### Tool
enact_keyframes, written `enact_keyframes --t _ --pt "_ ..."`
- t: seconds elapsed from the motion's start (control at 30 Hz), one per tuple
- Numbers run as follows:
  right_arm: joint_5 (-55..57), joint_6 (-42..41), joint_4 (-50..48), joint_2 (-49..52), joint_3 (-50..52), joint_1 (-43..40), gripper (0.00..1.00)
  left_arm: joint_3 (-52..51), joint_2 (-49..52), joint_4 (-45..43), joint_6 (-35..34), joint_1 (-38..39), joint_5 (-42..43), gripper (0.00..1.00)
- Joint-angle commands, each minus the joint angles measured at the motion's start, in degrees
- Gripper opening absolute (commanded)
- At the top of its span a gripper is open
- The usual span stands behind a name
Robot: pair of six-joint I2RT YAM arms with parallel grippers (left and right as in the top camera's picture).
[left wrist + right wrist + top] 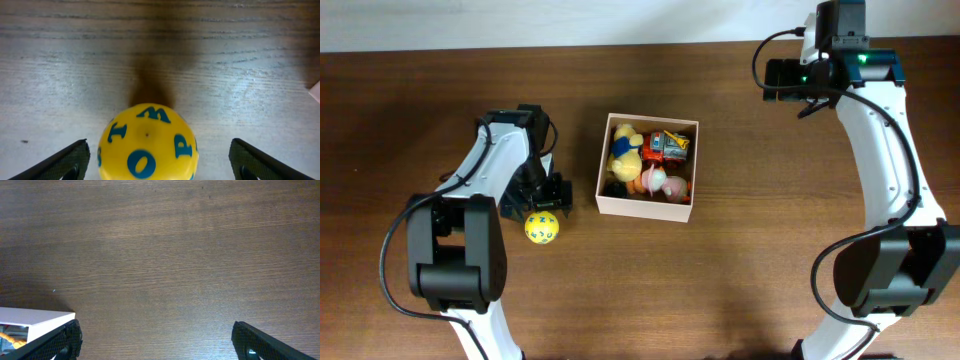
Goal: Pack container
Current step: 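Lower left gripper toward the yellow lettered ball, then close left gripper on the yellow ball and lift it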
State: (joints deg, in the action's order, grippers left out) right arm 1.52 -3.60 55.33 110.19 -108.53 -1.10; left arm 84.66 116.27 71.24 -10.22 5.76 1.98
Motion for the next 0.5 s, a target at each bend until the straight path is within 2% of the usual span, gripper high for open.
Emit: enact_keyframes --t 0.0,0.33,0.43,0.47 --pt "0.68 0.17 0.00 -1.88 -0.98 -0.48 0.99 -1.51 0.42 -0.50 0.94 -0.28 0.17 0.90" --pt "0.68 0.17 0.00 -1.88 -0.98 -0.48 0.99 -5.53 0.42 -2.40 0.96 -0.28 -0.24 0.89" --pt "0.68 0.17 0.00 -1.88 -0.98 -0.48 0.99 -5.79 0.42 -2.54 0.94 -0.28 -0.22 0.30" --pt "0.68 0.17 0.00 -1.88 -0.98 -0.48 0.99 -5.79 0.42 -2.54 0.94 -0.28 -0.22 0.16"
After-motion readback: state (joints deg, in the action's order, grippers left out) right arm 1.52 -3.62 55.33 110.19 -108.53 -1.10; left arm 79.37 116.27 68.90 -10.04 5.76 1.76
